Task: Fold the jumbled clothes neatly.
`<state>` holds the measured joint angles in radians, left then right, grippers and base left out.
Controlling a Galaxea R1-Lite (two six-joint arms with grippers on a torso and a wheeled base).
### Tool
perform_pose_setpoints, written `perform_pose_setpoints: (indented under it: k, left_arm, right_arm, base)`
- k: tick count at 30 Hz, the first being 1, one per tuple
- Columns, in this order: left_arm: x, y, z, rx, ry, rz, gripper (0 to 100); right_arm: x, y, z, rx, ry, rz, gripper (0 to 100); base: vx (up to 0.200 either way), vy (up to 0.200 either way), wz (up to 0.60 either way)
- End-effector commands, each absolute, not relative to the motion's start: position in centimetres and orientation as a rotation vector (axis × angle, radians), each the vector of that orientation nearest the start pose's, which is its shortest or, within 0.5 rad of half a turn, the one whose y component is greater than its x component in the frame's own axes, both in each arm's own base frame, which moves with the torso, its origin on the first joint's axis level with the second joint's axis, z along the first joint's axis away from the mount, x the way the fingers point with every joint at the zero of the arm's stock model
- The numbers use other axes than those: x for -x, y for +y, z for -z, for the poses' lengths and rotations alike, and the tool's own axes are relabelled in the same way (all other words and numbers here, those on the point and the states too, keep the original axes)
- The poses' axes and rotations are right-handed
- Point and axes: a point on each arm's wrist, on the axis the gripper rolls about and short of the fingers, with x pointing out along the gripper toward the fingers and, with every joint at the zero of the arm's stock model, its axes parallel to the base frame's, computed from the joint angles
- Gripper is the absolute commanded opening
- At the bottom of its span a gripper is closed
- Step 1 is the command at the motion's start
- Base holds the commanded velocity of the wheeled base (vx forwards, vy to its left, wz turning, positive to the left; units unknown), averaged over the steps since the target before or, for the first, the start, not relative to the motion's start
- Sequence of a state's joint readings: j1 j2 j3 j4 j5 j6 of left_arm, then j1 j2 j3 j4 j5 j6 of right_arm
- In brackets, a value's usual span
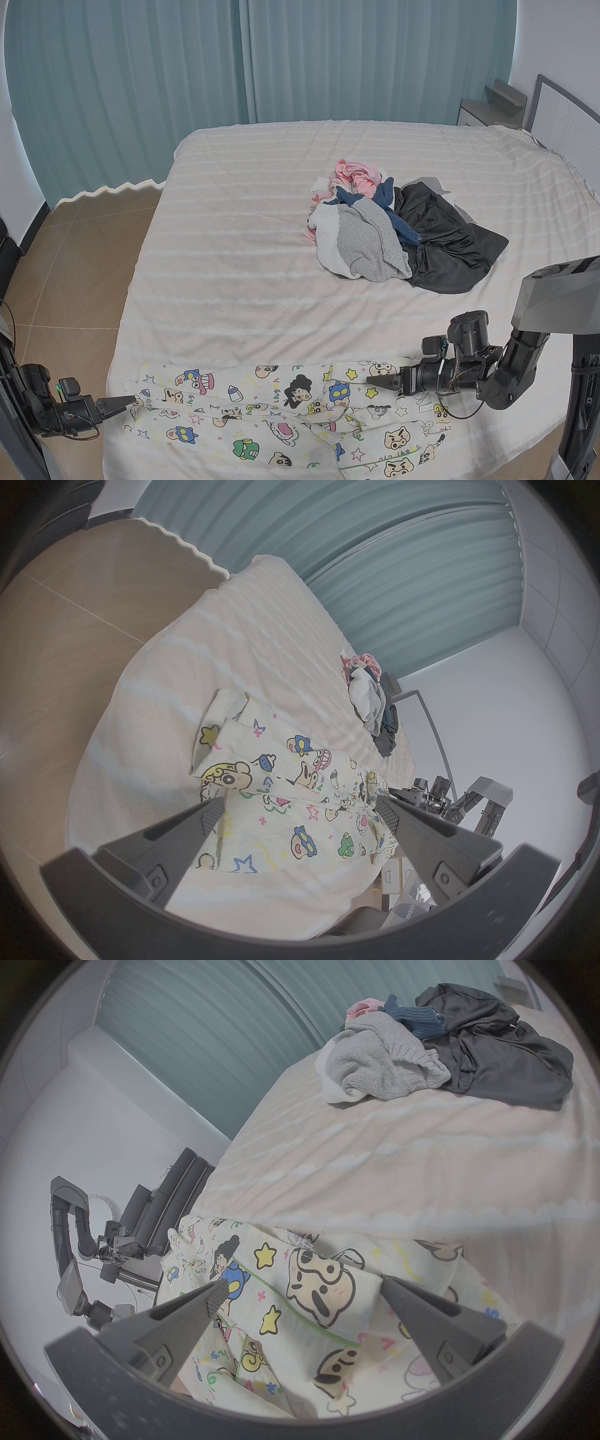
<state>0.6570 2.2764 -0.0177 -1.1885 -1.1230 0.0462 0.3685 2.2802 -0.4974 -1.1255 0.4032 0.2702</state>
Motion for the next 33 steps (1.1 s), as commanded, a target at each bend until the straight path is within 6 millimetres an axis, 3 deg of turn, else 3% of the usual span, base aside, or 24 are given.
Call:
perform_pose_setpoints:
  k: [1, 11, 12, 33]
  left_arm:
    - [-15.7, 9.5, 3.3, 0.804, 0.674, 0.433, 100]
    - [-15.7, 9.5, 3.3, 0.804, 0.674, 0.433, 100]
    - [-15.7, 9.5, 3.3, 0.804, 0.674, 0.433, 100]
    - [-15.7, 9.5, 3.3, 0.803, 0.674, 0.433, 100]
  right_arm:
    - [-28.6, 11.8, 1.9, -0.267, 0.773, -0.641, 100]
    - [-28.2, 11.9, 2.1, -0.274, 0.795, -0.641, 100]
    - [-28.3, 11.9, 2.2, -0.274, 0.795, -0.641, 0]
    - [-28.2, 11.4, 1.4, -0.29, 0.722, -0.637, 0]
  base:
    - [0.0, 0.0, 0.0]
    - [0.0, 0.0, 0.0]
    - [0.0, 0.0, 0.0]
    - [0.0, 0.0, 0.0]
